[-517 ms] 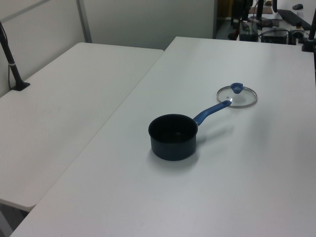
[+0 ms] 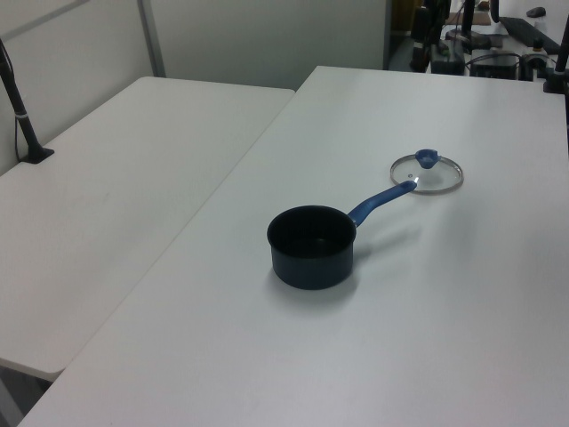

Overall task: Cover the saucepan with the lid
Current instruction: 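Move the gripper down toward the glass lid's blue knob, then lower the gripper and close it on the blue knob, then lift the glass lid and carry it toward the black saucepan, then lower the lid onto the saucepan rim and open the gripper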

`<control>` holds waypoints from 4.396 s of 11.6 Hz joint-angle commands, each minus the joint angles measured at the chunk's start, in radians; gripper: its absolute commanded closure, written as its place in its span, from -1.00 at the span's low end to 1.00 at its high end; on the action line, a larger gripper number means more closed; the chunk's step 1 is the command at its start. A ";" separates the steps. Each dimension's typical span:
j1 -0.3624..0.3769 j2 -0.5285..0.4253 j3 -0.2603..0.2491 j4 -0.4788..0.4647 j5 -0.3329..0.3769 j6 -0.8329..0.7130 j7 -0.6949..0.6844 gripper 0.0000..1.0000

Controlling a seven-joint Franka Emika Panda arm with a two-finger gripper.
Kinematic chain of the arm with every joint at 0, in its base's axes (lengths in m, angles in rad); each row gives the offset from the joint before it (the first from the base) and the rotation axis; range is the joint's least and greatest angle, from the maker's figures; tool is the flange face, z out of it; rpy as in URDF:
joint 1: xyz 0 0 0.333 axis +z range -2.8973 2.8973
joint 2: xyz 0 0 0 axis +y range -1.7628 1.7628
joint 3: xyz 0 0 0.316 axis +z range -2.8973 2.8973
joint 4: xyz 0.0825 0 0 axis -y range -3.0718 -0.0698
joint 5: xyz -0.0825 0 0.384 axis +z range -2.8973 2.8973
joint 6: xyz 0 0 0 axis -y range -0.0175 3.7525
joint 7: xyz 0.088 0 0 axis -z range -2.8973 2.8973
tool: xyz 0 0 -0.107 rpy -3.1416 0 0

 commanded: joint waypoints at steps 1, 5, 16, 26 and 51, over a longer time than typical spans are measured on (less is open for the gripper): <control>0.004 -0.016 -0.008 -0.034 0.012 0.031 -0.007 -1.00; -0.022 -0.014 -0.008 -0.034 0.009 0.033 -0.033 -1.00; -0.265 0.115 0.070 -0.469 -0.057 0.513 -0.965 -1.00; -0.254 0.214 0.179 -0.404 -0.046 0.511 -0.727 -0.14; 0.347 0.672 0.187 0.512 -0.057 0.221 0.174 0.66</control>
